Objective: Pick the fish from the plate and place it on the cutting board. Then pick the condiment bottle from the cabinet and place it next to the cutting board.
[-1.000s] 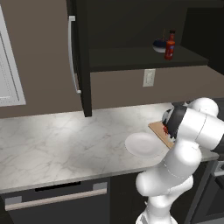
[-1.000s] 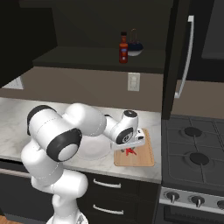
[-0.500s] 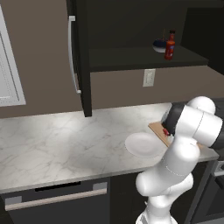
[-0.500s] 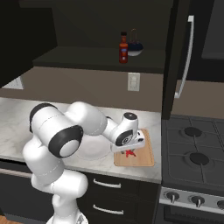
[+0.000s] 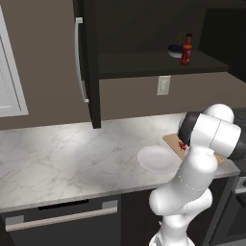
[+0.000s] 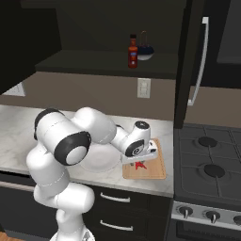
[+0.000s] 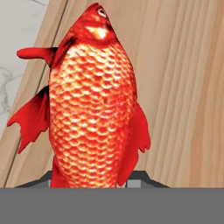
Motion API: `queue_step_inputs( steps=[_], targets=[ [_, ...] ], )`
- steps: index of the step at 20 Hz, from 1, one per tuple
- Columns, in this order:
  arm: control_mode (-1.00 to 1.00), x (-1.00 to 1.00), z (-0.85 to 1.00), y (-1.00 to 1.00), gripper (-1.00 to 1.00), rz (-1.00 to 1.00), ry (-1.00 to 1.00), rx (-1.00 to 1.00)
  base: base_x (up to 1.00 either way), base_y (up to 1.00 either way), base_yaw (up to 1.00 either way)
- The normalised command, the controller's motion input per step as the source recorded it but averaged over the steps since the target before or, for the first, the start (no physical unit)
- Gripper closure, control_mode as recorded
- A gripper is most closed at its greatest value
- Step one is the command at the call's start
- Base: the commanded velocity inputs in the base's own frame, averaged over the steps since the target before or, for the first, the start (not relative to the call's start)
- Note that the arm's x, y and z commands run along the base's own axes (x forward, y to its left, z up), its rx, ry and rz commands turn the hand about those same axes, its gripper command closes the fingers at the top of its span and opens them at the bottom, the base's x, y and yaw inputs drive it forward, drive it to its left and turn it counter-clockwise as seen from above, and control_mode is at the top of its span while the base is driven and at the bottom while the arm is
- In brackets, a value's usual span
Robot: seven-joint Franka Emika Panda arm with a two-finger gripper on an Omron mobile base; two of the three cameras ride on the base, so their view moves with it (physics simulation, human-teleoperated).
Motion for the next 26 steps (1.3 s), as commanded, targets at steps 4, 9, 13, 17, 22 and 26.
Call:
queue_step_inputs(
  steps=[4,9,13,17,22,26],
  targets=[
    [-1.0,0.05,-0.14,0.0,-1.0,0.0,0.0,0.0,0.0,0.0,0.0],
    [-1.0,0.01,-0.03,0.0,-1.0,0.0,0.0,0.0,0.0,0.0,0.0],
    [-1.0,0.0,0.0,0.0,-1.0,0.0,0.0,0.0,0.0,0.0,0.0],
    [-1.0,0.0,0.12,0.0,-1.0,0.0,0.0,0.0,0.0,0.0,0.0],
    [-1.0,0.0,0.18,0.0,-1.0,0.0,0.0,0.01,0.0,0.0,0.0],
    [-1.0,0.0,0.33,0.0,-1.0,0.0,0.0,0.03,0.0,0.0,0.0]
  ],
)
